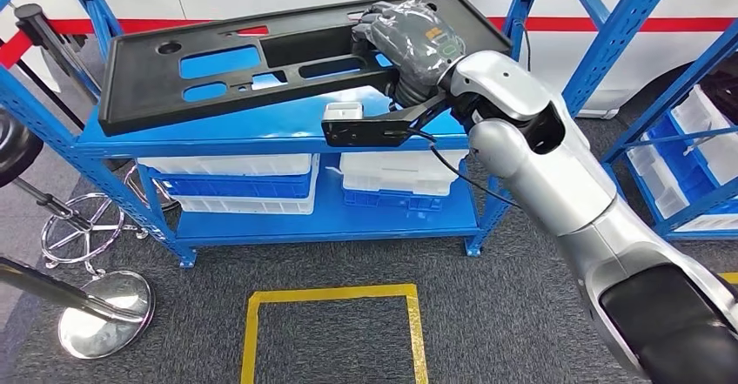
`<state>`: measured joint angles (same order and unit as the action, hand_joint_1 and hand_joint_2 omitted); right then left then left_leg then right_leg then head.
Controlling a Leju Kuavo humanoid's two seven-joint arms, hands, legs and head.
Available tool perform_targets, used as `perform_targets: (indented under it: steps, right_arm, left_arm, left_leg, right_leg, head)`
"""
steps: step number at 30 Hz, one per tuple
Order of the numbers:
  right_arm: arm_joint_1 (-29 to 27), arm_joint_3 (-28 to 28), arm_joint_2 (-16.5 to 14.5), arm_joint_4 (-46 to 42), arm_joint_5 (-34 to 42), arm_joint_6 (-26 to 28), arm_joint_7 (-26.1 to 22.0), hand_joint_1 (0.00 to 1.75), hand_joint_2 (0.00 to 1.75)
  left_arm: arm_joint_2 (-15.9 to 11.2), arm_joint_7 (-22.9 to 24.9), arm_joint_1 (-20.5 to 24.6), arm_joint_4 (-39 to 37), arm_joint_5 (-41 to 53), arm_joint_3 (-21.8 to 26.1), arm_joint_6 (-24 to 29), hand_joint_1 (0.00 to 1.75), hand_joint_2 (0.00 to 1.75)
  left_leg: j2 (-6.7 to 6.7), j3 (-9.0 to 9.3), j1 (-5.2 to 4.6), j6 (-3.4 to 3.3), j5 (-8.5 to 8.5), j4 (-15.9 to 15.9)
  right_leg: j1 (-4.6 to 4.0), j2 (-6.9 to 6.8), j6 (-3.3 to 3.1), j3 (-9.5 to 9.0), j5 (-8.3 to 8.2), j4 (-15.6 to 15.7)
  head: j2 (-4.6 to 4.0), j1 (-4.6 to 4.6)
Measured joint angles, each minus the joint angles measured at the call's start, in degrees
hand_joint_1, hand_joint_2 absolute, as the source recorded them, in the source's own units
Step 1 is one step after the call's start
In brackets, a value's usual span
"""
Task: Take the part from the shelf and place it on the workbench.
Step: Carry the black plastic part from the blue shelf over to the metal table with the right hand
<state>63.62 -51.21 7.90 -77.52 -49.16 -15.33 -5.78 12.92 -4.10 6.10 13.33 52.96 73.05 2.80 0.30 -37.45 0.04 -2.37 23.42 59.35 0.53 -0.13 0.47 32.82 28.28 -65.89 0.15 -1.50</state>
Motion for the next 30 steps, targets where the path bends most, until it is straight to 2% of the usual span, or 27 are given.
perform_targets:
  steps: [1, 2, 4, 5, 6, 7, 8, 9, 10, 11, 12, 14, 15, 17, 18, 19, 20, 21, 22, 23, 25, 26, 27, 28, 29, 30]
  right_arm:
    - [-0.05, 0.05, 0.0, -0.02, -0.02, 0.08, 0.07, 1.75, 1.75]
    - [-0.11, 0.1, 0.01, -0.04, -0.03, 0.17, 0.13, 1.75, 1.75]
    - [-0.38, 0.17, 0.01, -0.03, -0.08, 0.35, 0.22, 1.75, 1.75]
    - [-0.54, 0.16, 0.01, -0.02, -0.1, 0.38, 0.22, 1.75, 1.75]
    - [-0.69, 0.15, 0.0, -0.01, -0.12, 0.38, 0.23, 1.75, 1.75]
    - [-0.79, 0.14, -0.01, 0.0, -0.15, 0.38, 0.24, 1.75, 1.75]
    - [-0.84, 0.13, -0.01, 0.0, -0.17, 0.38, 0.27, 1.75, 1.75]
    - [-0.87, 0.13, -0.02, -0.01, -0.23, 0.38, 0.31, 1.75, 1.75]
    - [-0.92, 0.13, -0.03, -0.01, -0.33, 0.38, 0.35, 1.75, 1.75]
    - [-0.99, 0.13, -0.04, -0.01, -0.43, 0.38, 0.39, 1.75, 1.75]
    - [-1.07, 0.13, -0.05, -0.01, -0.54, 0.38, 0.42, 1.75, 1.75]
    - [-1.16, 0.13, -0.05, -0.01, -0.66, 0.38, 0.45, 1.75, 1.75]
    - [-1.17, 0.15, -0.07, -0.05, -0.7, 0.39, 0.47, 1.75, 1.75]
    - [-1.19, 0.27, -0.08, -0.2, -0.75, 0.42, 0.56, 1.75, 1.75]
    - [-1.19, 0.33, -0.1, -0.28, -0.78, 0.45, 0.6, 1.75, 1.75]
    - [-1.2, 0.37, -0.1, -0.33, -0.79, 0.49, 0.63, 1.75, 1.75]
    - [-1.23, 0.37, -0.09, -0.33, -0.81, 0.51, 0.62, 1.75, 1.75]
    - [-1.25, 0.37, -0.07, -0.33, -0.81, 0.53, 0.61, 1.75, 1.75]
    - [-1.28, 0.37, -0.03, -0.33, -0.82, 0.55, 0.61, 1.75, 1.75]
    - [-1.33, 0.38, 0.02, -0.32, -0.83, 0.56, 0.63, 1.75, 1.75]
    - [-1.55, 0.39, 0.09, -0.34, -0.84, 0.64, 0.67, 1.75, 1.75]
    - [-1.74, 0.39, 0.15, -0.34, -0.85, 0.68, 0.67, 1.75, 1.75]
    - [-1.96, 0.39, 0.22, -0.35, -0.88, 0.72, 0.66, 1.75, 1.75]
    - [-2.16, 0.39, 0.28, -0.36, -0.93, 0.73, 0.66, 1.75, 1.75]
    - [-2.3, 0.4, 0.32, -0.36, -0.99, 0.74, 0.66, 1.75, 1.75]
    - [-2.35, 0.41, 0.34, -0.36, -1.04, 0.74, 0.68, 1.75, 1.75]
  left_arm:
    - [0.07, 0.01, -0.02, 0.0, 0.0, 0.0, 0.03, 0.0, 1.75]
    - [0.13, 0.03, -0.03, 0.0, 0.0, 0.0, 0.06, 0.0, 1.75]
    - [0.12, 0.07, -0.06, 0.0, 0.0, 0.0, 0.1, 0.0, 1.75]
    - [0.1, 0.08, -0.07, 0.0, -0.01, 0.0, 0.1, 0.0, 1.75]
    - [0.09, 0.08, -0.07, 0.0, -0.01, 0.0, 0.11, 0.0, 1.75]
    - [0.07, 0.08, -0.06, 0.0, -0.03, 0.0, 0.11, 0.0, 1.75]
    - [0.05, 0.07, -0.07, 0.0, -0.07, 0.01, 0.16, 0.0, 1.75]
    - [0.05, 0.03, -0.07, 0.0, -0.1, 0.01, 0.23, 0.0, 1.75]
    - [0.04, -0.01, -0.07, 0.0, -0.13, 0.02, 0.33, 0.0, 1.75]
    - [0.04, -0.05, -0.06, 0.0, -0.13, 0.02, 0.44, 0.0, 1.75]
    - [0.03, -0.1, -0.04, 0.0, -0.12, 0.02, 0.52, 0.0, 1.75]
    - [0.01, -0.14, -0.01, 0.0, -0.11, 0.01, 0.6, 0.0, 1.75]
    - [0.01, -0.15, 0.02, 0.0, -0.09, 0.01, 0.62, 0.0, 1.75]
    - [0.01, -0.17, 0.02, 0.0, -0.04, 0.0, 0.62, 0.0, 1.75]
    - [0.01, -0.19, 0.02, 0.0, -0.02, 0.0, 0.62, 0.0, 1.75]
    - [0.02, -0.2, 0.01, 0.0, -0.02, 0.0, 0.61, 0.0, 1.75]
    - [0.07, -0.2, 0.01, -0.01, -0.02, 0.01, 0.6, 0.0, 1.75]
    - [0.13, -0.21, 0.05, -0.01, -0.02, 0.01, 0.59, 0.0, 1.75]
    - [0.18, -0.23, 0.1, -0.01, -0.01, 0.01, 0.58, 0.0, 1.75]
    - [0.24, -0.26, 0.14, -0.01, 0.01, 0.01, 0.58, 0.0, 1.75]
    - [0.27, -0.3, 0.18, 0.0, 0.04, 0.0, 0.59, 0.0, 1.75]
    - [0.28, -0.3, 0.17, 0.0, 0.08, 0.0, 0.6, 0.0, 1.75]
    - [0.28, -0.29, 0.17, 0.0, 0.12, 0.0, 0.6, 0.0, 1.75]
    - [0.28, -0.28, 0.17, 0.0, 0.16, 0.0, 0.59, 0.0, 1.75]
    - [0.28, -0.27, 0.19, 0.0, 0.2, 0.0, 0.57, 0.0, 1.75]
    - [0.28, -0.26, 0.21, 0.0, 0.22, 0.0, 0.55, 0.0, 1.75]
  left_leg:
    - [-0.03, -0.33, 0.02, 0.3, -0.57, -0.04]
    - [-0.02, -0.57, 0.11, 0.67, -1.18, -0.25]
    - [-0.05, -0.94, 0.3, 1.41, -2.12, -0.85]
    - [-0.09, -1.32, 0.33, 1.74, -1.43, -0.61]
    - [-0.16, -1.85, 0.34, 2.03, 0.3, 0.55]
    - [-0.19, -2.6, 0.4, 2.3, 2.99, 2.87]
    - [-0.21, -3.45, 0.46, 2.55, 5.89, 6.21]
    - [-0.22, -4.19, 0.51, 2.77, 8.07, 10.04]
    - [-0.21, -4.62, 0.56, 2.99, 8.94, 13.38]
    - [-0.21, -4.47, 0.6, 3.16, 8.39, 15.5]
    - [-0.21, -3.69, 0.65, 3.28, 6.87, 16.05]
    - [-0.2, -0.69, 0.75, 3.37, 3.78, 13.38]
    - [-0.22, 1.57, 0.79, 3.34, 3.74, 10.41]
    - [-0.39, 6.24, 0.61, 2.99, 5.68, 3.54]
    - [-0.48, 7.68, 0.49, 2.71, 6.76, 1.15]
    - [-0.56, 8.17, 0.33, 2.35, 7.06, 0.04]
    - [-0.52, 7.79, 0.42, 1.91, 6.75, -0.04]
    - [-0.4, 7.34, 0.49, 1.48, 6.15, -0.13]
    - [-0.23, 6.76, 0.58, 0.91, 5.46, -0.22]
    - [-0.05, 6.05, 0.67, 0.42, 4.74, -0.32]
    - [0.18, 4.5, 0.55, -0.14, 3.42, -0.23]
    - [0.23, 3.64, 0.49, -0.16, 2.81, -0.15]
    - [0.26, 2.76, 0.46, -0.15, 2.2, -0.02]
    - [0.27, 1.88, 0.44, -0.09, 1.64, 0.16]
    - [0.26, 1.05, 0.43, 0.0, 1.14, 0.37]
    - [0.23, 0.37, 0.42, 0.12, 0.69, 0.59]
  right_leg:
    - [-0.25, 0.07, -0.37, -2.37, 0.95, 3.69]
    - [-0.51, 0.12, -0.7, -3.71, 1.78, 6.24]
    - [-0.58, 0.01, -1.17, -3.74, 1.09, 7.96]
    - [-0.46, -0.13, -1.58, -3.34, 0.3, 8.34]
    - [-0.29, -0.31, -2.04, -2.89, -0.42, 8.71]
    - [-0.12, -0.48, -2.41, -2.33, -1.05, 8.88]
    - [-0.16, -0.53, -2.67, -1.58, -1.57, 8.76]
    - [-0.18, -0.59, -2.77, -0.76, -2.07, 8.52]
    - [-0.19, -0.62, -2.74, 0.13, -2.57, 8.22]
    - [-0.17, -0.66, -2.67, 1.11, -3.05, 7.85]
    - [-0.12, -0.68, -2.58, 2.06, -3.48, 7.45]
    - [-0.02, -0.69, -2.3, 3.7, -4.1, 6.62]
    - [0.01, -0.66, -2.09, 4.38, -4.34, 6.15]
    - [-0.06, -0.61, -1.56, 5.5, -4.87, 5.22]
    - [-0.12, -0.61, -1.26, 5.86, -5.24, 4.95]
    - [-0.19, -0.61, -0.94, 6.06, -5.68, 4.89]
    - [-0.21, -0.59, -0.61, 6.23, -6.01, 4.93]
    - [-0.13, -0.5, -0.28, 6.53, -5.55, 4.65]
    - [-0.04, -0.38, 0.03, 7.01, -3.99, 3.64]
    - [0.09, -0.25, 0.28, 7.66, -1.47, 1.67]
    - [0.23, -0.12, 0.63, 9.05, 4.14, -4.76]
    - [0.26, -0.11, 0.75, 9.41, 5.33, -8.0]
    - [0.26, -0.11, 0.81, 9.26, 5.04, -10.15]
    - [0.27, -0.11, 0.79, 8.39, 3.6, -10.71]
    - [0.27, -0.11, 0.66, 6.61, 1.71, -9.33]
    - [0.25, -0.07, 0.43, 4.14, 0.39, -6.47]
  head:
    - [0.0, -0.01]
    - [0.0, 0.0]
    - [0.0, 0.02]
    - [0.0, 0.01]
    - [0.0, 0.0]
    - [0.0, -0.01]
    - [0.0, -0.01]
    - [0.0, -0.01]
    - [0.0, -0.01]
    - [0.0, -0.01]
    - [0.0, -0.01]
    - [0.0, -0.01]
    - [0.0, -0.02]
    - [0.0, -0.01]
    - [0.0, 0.0]
    - [0.0, 0.01]
    - [0.0, 0.01]
    - [0.0, 0.03]
    - [0.0, 0.05]
    - [0.0, 0.08]
    - [0.0, 0.1]
    - [0.0, 0.1]
    - [0.0, 0.1]
    - [0.0, 0.1]
    - [0.0, 0.1]
    - [0.0, 0.1]
